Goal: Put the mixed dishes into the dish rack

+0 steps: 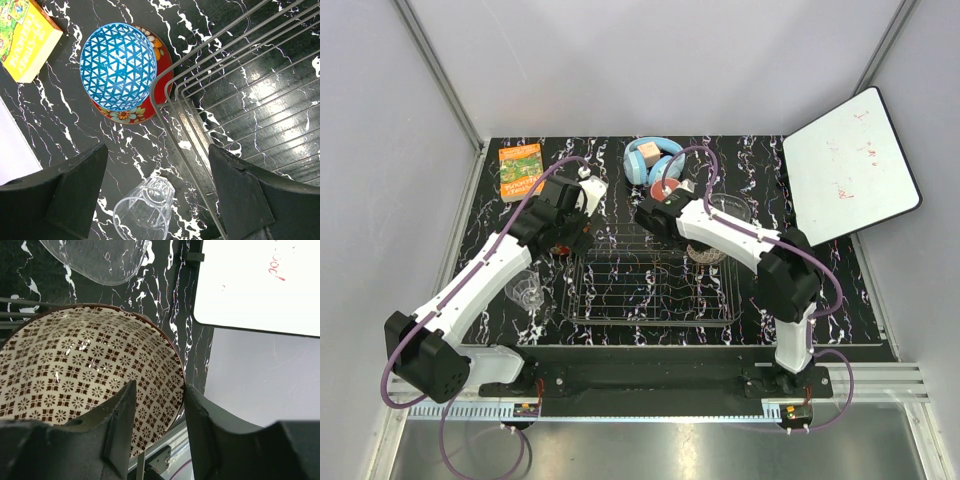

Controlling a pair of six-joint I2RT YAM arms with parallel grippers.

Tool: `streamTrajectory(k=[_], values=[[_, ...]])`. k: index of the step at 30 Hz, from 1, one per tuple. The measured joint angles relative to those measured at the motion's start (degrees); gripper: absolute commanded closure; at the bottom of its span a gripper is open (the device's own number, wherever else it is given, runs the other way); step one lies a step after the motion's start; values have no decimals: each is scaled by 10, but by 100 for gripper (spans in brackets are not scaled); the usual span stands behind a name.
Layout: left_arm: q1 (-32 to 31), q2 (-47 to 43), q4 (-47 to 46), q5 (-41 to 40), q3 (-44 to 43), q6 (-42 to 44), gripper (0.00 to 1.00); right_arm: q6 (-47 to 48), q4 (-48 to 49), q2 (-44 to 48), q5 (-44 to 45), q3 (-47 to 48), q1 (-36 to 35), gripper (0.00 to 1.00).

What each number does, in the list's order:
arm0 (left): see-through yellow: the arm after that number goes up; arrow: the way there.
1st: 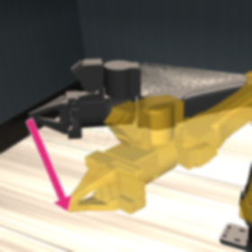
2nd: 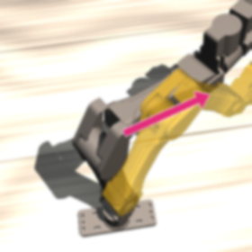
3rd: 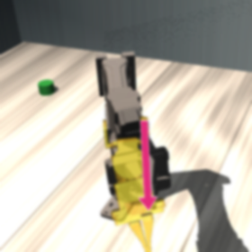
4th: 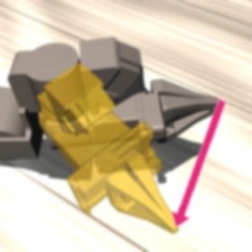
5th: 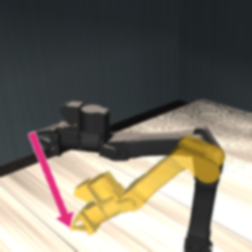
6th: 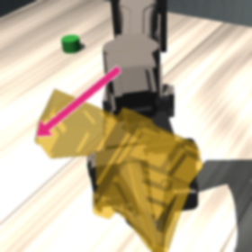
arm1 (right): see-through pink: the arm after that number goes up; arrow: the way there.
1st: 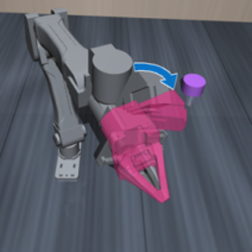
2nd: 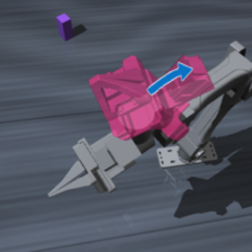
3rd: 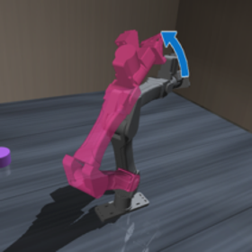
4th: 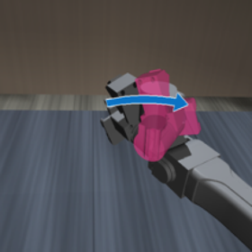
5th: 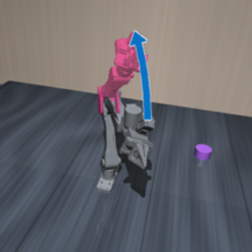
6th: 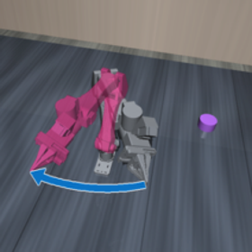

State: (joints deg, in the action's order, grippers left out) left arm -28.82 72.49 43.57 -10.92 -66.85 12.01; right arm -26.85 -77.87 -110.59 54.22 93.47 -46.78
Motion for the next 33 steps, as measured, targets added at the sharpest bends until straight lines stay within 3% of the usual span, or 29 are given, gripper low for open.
streamTrajectory(k=[7, 10, 12, 14, 21, 25, 28, 33], values=[[0, 0, 0, 0, 0, 0, 14, -8, 2, 3, -1, -2, 0, 48], [-2, 0, 0, 0, 0, 0, 14, -15, 3, 23, -6, -2, 0, 39], [-10, 0, 0, 2, 0, 0, 13, -27, 3, 48, -12, -2, 0, 27], [-28, 3, 3, 0, -4, 0, 13, -46, 2, 77, -14, 0, 0, 26], [-202, 80, -5, -89, -101, 18, 7, -148, 4, 190, -6, 80, 0, 25], [-295, 131, -8, -166, -146, 54, 1, -192, 26, 344, 9, 83, 0, 26], [-327, 177, 4, -207, -191, 68, 1, -216, 57, 500, 22, 18, 0, 27], [-361, 305, 30, -248, -350, 49, 1, -224, 165, 757, 47, -120, 0, 28]])
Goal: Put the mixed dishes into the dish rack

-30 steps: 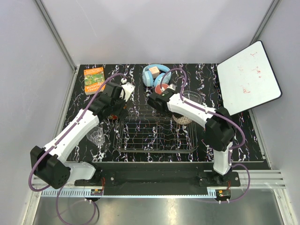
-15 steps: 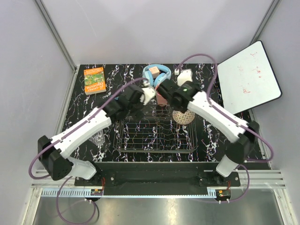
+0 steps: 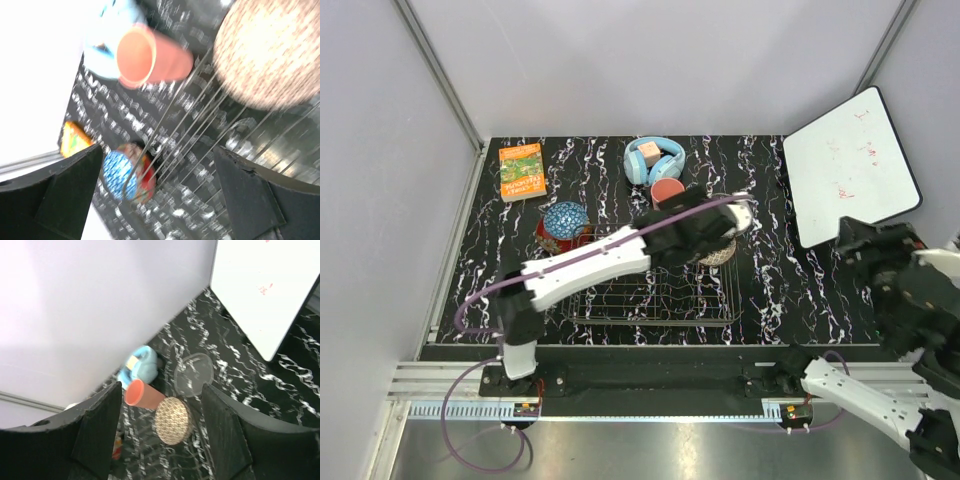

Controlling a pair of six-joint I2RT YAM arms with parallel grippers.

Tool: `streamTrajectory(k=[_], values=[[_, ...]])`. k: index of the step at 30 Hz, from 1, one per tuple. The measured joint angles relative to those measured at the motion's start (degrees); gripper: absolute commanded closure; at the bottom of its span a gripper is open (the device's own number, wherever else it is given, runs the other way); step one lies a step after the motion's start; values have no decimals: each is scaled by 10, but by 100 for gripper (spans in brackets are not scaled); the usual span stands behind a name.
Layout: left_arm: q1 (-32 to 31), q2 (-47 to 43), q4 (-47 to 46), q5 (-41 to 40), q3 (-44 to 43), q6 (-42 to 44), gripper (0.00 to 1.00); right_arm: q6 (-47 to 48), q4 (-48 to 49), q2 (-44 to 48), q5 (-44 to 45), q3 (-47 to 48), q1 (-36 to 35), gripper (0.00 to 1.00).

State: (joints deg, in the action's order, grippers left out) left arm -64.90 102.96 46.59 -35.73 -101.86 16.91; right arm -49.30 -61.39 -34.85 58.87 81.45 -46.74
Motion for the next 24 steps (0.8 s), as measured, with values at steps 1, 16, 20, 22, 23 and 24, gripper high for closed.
streamTrajectory(k=[1, 16, 20, 22, 23, 24], values=[[-9, 27, 7, -3, -33, -9, 1, 2, 10, 17, 1, -10, 0, 28], [-80, 198, 129, 82, -199, -143, 1, 67, 76, 13, 2, -46, 0, 27], [-75, 198, 124, 84, -188, -151, 2, 70, 76, 13, 1, -46, 0, 29], [-72, 198, 111, 84, -175, -151, 3, 71, 76, 13, 1, -47, 0, 30], [-71, 198, 106, 84, -170, -151, 5, 73, 76, 13, 1, -47, 0, 32], [-69, 198, 99, 84, -163, -150, 6, 74, 76, 13, 1, -47, 0, 33]])
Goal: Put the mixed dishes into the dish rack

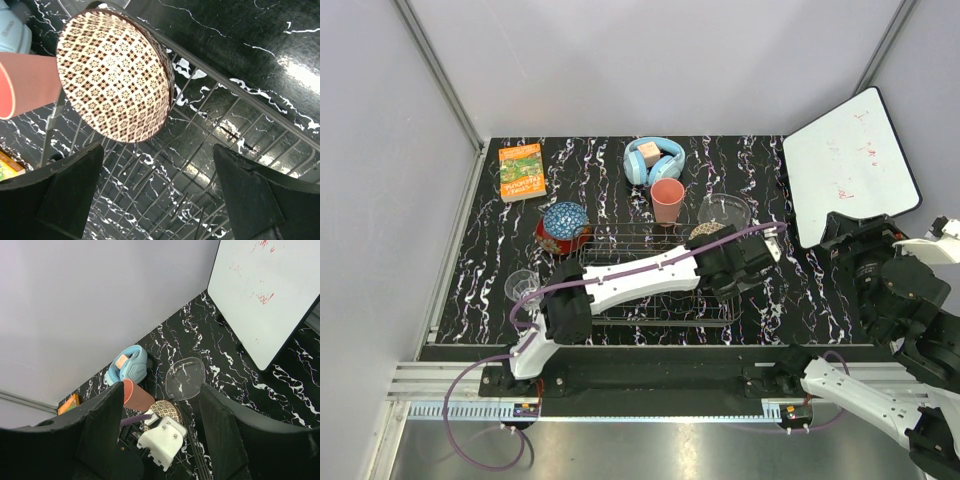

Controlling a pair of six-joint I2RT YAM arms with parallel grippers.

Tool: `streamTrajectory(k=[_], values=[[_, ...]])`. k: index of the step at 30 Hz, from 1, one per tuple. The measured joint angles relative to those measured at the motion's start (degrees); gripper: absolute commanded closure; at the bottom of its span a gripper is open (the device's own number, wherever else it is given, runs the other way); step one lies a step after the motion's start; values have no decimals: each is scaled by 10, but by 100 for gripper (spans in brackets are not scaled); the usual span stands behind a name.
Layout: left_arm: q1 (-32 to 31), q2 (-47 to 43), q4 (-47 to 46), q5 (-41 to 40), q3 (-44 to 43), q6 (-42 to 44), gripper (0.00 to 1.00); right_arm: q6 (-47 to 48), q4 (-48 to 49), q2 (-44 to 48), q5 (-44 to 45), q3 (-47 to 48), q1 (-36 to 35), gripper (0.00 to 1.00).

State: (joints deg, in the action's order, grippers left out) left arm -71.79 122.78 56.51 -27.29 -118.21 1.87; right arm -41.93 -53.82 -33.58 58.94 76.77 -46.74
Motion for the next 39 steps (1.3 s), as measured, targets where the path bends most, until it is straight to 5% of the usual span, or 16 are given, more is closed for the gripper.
streamTrajectory(k=[8, 14, 21, 26, 39], values=[[25, 12, -52, 6, 17, -2, 19, 5, 1, 0, -1, -7, 0, 43], [37, 27, -86, 6, 26, -4, 39, 5, 2, 0, -1, -20, 0, 51], [36, 37, -99, 23, 26, -11, 68, 5, 3, 0, -1, -28, 0, 53], [33, 37, -104, 44, 32, -15, 100, 3, 4, 0, -1, -34, 0, 55], [44, -13, -112, 79, 58, -9, 100, 6, 4, 0, -1, -35, 0, 56]])
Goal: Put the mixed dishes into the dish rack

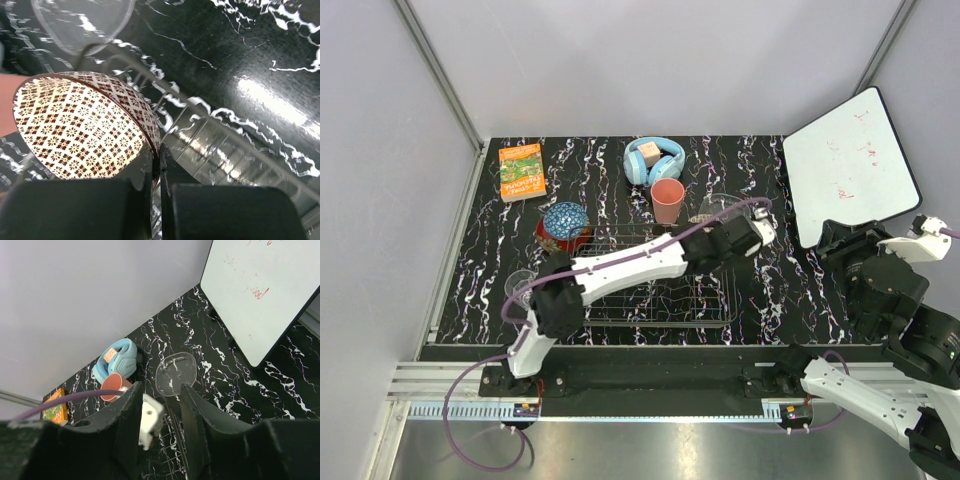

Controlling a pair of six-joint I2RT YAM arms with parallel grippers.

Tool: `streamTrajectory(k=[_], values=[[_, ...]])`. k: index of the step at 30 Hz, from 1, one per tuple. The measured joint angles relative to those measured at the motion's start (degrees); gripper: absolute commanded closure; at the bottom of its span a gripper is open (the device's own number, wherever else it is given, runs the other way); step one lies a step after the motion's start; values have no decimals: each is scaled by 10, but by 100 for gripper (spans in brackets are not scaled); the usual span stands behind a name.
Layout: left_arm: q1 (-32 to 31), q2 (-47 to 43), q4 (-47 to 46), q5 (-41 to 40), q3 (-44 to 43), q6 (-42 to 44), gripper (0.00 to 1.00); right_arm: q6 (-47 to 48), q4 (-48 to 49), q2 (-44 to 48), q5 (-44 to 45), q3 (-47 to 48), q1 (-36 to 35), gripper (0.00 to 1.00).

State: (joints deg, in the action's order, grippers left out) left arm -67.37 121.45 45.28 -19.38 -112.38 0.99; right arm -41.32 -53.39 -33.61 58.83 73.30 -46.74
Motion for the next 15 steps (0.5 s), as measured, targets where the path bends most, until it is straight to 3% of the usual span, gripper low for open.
streamTrajectory(k=[7, 15], values=[[22, -121, 8, 46, 3, -5, 100, 2, 0, -3, 0, -14, 0, 57], [104, -214, -25, 370, 52, -78, 100, 5, 0, -33, 0, -35, 0, 57]])
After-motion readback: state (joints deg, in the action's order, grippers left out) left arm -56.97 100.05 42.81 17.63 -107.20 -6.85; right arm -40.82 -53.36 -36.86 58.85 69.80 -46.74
